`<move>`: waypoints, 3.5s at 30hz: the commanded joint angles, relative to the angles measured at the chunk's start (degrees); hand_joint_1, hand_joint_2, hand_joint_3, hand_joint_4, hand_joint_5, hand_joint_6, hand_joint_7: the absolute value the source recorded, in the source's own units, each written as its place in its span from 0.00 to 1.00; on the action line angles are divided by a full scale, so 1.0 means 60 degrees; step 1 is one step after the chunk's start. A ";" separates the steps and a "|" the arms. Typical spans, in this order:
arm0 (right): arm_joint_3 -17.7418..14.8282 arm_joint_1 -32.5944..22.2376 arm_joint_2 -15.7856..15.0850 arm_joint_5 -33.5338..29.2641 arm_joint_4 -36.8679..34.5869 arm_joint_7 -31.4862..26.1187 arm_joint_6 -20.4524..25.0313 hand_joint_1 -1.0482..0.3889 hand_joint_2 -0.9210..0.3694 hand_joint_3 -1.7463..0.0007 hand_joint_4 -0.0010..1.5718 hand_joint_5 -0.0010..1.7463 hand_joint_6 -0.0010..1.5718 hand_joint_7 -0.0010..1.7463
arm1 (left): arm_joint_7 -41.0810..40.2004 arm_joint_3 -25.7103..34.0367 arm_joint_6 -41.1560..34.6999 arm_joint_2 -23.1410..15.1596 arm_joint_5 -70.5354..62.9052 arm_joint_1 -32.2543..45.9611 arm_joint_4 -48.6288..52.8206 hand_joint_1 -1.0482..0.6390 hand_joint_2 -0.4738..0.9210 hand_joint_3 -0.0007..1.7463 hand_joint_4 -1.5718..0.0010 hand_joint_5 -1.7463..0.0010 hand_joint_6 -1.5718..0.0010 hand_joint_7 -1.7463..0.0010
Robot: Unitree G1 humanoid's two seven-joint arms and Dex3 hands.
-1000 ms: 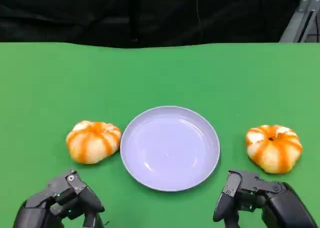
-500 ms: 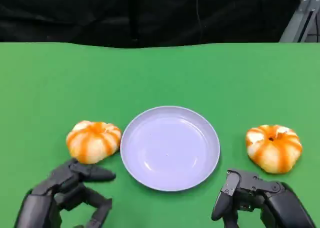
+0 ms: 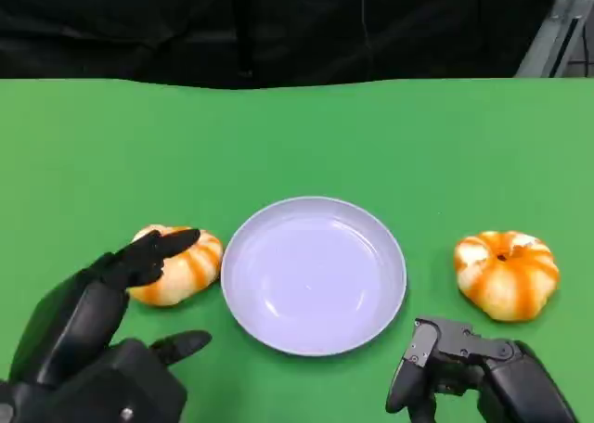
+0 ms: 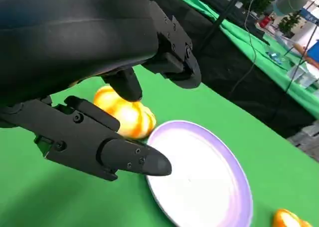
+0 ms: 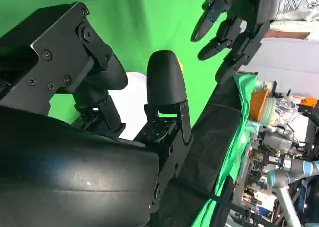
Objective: Grasp the bread from the table and place it into the plate.
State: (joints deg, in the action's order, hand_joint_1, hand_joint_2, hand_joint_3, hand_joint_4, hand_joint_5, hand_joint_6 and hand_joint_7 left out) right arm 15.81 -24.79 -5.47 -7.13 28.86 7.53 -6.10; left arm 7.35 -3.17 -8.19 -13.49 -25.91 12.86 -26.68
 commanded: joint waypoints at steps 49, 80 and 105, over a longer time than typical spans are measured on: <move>0.0211 -0.0379 -0.0059 -0.0085 0.0115 -0.0188 -0.0303 0.87 0.44 0.20 0.55 0.96 0.47 0.82 | -0.3747 -0.3854 0.0148 -0.0803 -0.4135 -0.6391 1.0258 0.47 1.00 0.06 0.47 0.00 0.62 0.12; 0.0012 -0.0359 -0.0169 0.0090 -0.0080 -0.0100 -0.0429 0.82 0.44 0.21 0.56 0.95 0.48 0.80 | -0.5202 -0.4074 0.1947 0.0671 -0.3580 -0.5896 0.7543 0.50 0.58 0.74 0.38 0.00 0.50 0.00; 0.0122 -0.0489 -0.0169 -0.0059 -0.0170 -0.0168 -0.0641 0.80 0.45 0.20 0.56 0.96 0.48 0.80 | 0.0237 -0.4654 -0.0673 0.0331 -0.3823 -0.5869 0.5843 0.27 1.00 0.18 1.00 0.77 0.86 0.99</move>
State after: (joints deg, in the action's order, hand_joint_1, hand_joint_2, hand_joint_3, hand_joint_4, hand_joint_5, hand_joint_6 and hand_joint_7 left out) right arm 16.67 -27.21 -6.07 -7.42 28.03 6.81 -9.06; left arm 5.76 -31.11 -11.11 -10.15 -48.49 -22.41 9.99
